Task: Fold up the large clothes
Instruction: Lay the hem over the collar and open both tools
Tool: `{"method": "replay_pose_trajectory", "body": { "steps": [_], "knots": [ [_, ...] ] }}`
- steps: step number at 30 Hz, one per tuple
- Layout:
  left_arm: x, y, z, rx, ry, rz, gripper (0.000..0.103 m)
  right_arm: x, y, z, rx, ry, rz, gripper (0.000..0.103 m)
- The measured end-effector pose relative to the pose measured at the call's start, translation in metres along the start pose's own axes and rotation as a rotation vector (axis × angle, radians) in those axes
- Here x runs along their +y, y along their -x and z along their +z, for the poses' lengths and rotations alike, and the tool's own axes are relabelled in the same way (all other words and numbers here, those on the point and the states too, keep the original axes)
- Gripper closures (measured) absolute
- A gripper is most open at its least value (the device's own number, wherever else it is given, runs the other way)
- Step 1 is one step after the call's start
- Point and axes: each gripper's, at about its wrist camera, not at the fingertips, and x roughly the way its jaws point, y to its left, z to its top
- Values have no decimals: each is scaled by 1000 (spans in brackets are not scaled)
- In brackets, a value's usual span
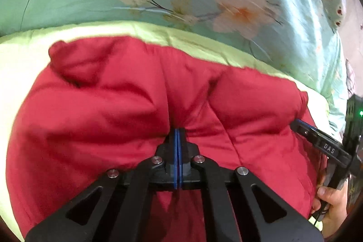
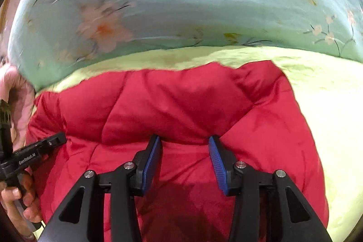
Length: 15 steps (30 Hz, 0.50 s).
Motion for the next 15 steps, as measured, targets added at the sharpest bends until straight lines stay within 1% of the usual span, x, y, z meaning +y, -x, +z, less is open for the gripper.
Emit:
{"method": "replay_pose_trajectory", "body": {
  "steps": [2, 7, 10, 11, 15],
  "knots": [
    [4, -4, 5, -3, -1, -5, 101, -5, -2, 2, -19, -5, -38, 58],
    [21, -11, 11, -12, 28, -42, 101, -35, -10, 8, -36, -105, -13, 58],
    [30, -16, 13, -16, 69, -62, 101, -41, -13, 7, -42, -128, 1, 58],
    [33, -16, 14, -18, 77, -63, 101, -36, -15, 9, -44, -127, -1, 58],
    [37, -10, 11, -22, 88, -47, 101, -44, -15, 9, -44, -154, 11, 58]
  ]
}}
